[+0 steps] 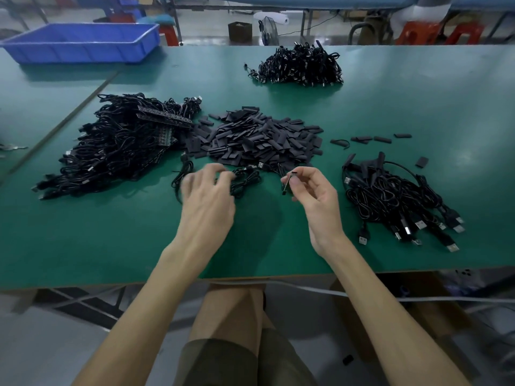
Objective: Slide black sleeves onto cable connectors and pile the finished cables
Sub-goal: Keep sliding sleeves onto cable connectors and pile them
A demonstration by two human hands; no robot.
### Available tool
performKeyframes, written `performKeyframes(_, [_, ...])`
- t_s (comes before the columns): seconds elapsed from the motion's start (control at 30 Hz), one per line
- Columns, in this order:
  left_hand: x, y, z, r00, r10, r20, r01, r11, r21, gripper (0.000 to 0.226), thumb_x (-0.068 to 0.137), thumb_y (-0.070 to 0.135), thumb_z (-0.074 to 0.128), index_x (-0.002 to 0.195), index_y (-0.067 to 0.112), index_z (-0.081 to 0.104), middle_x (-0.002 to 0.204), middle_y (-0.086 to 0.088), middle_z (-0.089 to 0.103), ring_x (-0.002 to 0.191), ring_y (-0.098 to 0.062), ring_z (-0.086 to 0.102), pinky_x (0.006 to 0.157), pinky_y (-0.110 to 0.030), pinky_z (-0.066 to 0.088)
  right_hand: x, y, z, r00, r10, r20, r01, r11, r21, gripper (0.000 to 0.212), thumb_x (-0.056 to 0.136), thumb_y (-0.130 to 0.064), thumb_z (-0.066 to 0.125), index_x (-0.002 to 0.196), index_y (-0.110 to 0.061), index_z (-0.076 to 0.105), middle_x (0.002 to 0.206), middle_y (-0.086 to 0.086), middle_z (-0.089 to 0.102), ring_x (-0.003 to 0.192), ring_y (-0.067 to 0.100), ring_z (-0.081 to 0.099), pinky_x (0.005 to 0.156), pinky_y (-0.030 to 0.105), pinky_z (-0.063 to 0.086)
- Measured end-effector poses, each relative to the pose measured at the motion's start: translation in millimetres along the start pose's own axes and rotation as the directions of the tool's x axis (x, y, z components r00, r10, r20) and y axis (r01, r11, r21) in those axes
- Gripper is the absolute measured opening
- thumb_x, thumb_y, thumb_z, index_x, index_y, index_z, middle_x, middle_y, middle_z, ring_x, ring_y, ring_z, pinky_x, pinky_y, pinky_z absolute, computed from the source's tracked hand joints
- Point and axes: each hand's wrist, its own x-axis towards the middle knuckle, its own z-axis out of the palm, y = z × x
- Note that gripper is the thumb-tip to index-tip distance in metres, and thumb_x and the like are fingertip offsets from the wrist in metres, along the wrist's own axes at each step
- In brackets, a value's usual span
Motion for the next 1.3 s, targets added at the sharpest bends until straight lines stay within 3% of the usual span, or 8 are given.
performKeyframes(0.1, [10.6,11.9,10.2,0.946,0.267,0.183,-0.259,0.964,-0.064,0.051,0.101,0.026,0.057,0.149,0.013,0.044,0.154,-0.002,0.043,0.140,-0.022,0.040,0.119,-0.035,0.023,-0.1,0.0,1.4,0.999,-0.028,0.022,0.028,0.999,0.030,0.008,0.107,-0.011,0.055,0.106,-0.018,0.058,0.110,0.001,0.078,0.114,0.018,0.068,0.101,0.032,0.049])
performKeyframes(0.2, [16.4,12.3,27.4,0.925,0.259,0.279,-0.285,0.957,0.055,0.060,0.106,0.050,0.040,0.154,0.014,0.036,0.160,0.000,0.036,0.146,-0.019,0.033,0.122,-0.032,0.014,-0.4,0.5,1.1,1.000,-0.025,0.016,0.024,0.995,0.096,0.007,0.110,-0.014,0.049,0.109,-0.017,0.055,0.096,0.012,0.078,0.103,0.031,0.072,0.096,0.038,0.053])
performKeyframes(0.43, [17.0,-6.3,33.4,0.977,-0.081,0.198,0.024,0.961,0.276,0.047,0.107,0.048,0.036,0.126,0.009,0.056,0.138,-0.014,0.051,0.129,-0.033,0.044,0.111,-0.045,0.024,1.5,2.1,1.2,0.998,0.005,-0.056,0.002,0.993,0.114,0.016,0.108,-0.014,0.052,0.116,-0.010,0.065,0.071,0.001,0.064,0.061,0.018,0.058,0.067,0.032,0.053])
performKeyframes(0.57, [30.7,-1.7,35.1,0.992,-0.064,0.105,0.053,0.994,0.100,0.030,0.109,0.024,0.040,0.124,0.005,0.057,0.129,-0.014,0.054,0.118,-0.034,0.048,0.105,-0.043,0.031,2.3,3.4,2.6,0.998,0.040,-0.056,-0.035,0.995,0.089,0.018,0.108,-0.015,0.054,0.116,-0.009,0.069,0.070,-0.002,0.063,0.059,0.012,0.051,0.060,0.024,0.048])
performKeyframes(0.73, [73.5,18.6,39.9,0.999,-0.011,0.045,0.019,0.983,-0.181,0.028,0.107,0.017,0.045,0.123,0.005,0.063,0.117,-0.013,0.060,0.109,-0.032,0.055,0.094,-0.043,0.045,4.0,4.8,3.7,0.994,0.085,-0.071,-0.078,0.993,0.089,0.019,0.108,-0.016,0.054,0.114,-0.006,0.069,0.068,-0.003,0.061,0.060,0.009,0.050,0.058,0.021,0.045])
performKeyframes(0.9, [106.4,35.5,57.3,0.988,-0.066,0.140,0.098,0.967,-0.234,0.029,0.103,0.027,0.054,0.122,0.006,0.063,0.121,-0.014,0.057,0.112,-0.032,0.055,0.095,-0.044,0.047,5.8,6.1,4.0,0.993,0.103,-0.065,-0.098,0.992,0.075,0.019,0.108,-0.018,0.055,0.110,-0.006,0.070,0.067,-0.004,0.061,0.061,0.008,0.051,0.058,0.021,0.045])
performKeyframes(1.1, [115.7,37.7,73.5,0.972,-0.212,0.096,0.227,0.956,-0.187,0.026,0.101,0.029,0.061,0.112,0.005,0.060,0.110,-0.013,0.068,0.104,-0.035,0.062,0.086,-0.042,0.045,6.6,7.8,2.8,0.993,0.107,-0.055,-0.103,0.992,0.077,0.018,0.107,-0.019,0.056,0.108,-0.006,0.070,0.067,-0.005,0.063,0.060,0.009,0.052,0.059,0.020,0.046])
performKeyframes(1.3, [116.5,25.9,68.1,0.938,-0.273,0.215,0.338,0.860,-0.382,0.023,0.091,0.024,0.075,0.105,0.008,0.064,0.111,-0.012,0.063,0.103,-0.029,0.060,0.095,-0.045,0.050,5.9,6.0,3.4,0.994,0.105,-0.034,-0.102,0.992,0.075,0.016,0.107,-0.018,0.058,0.105,-0.008,0.070,0.068,-0.005,0.064,0.063,0.009,0.055,0.060,0.021,0.048])
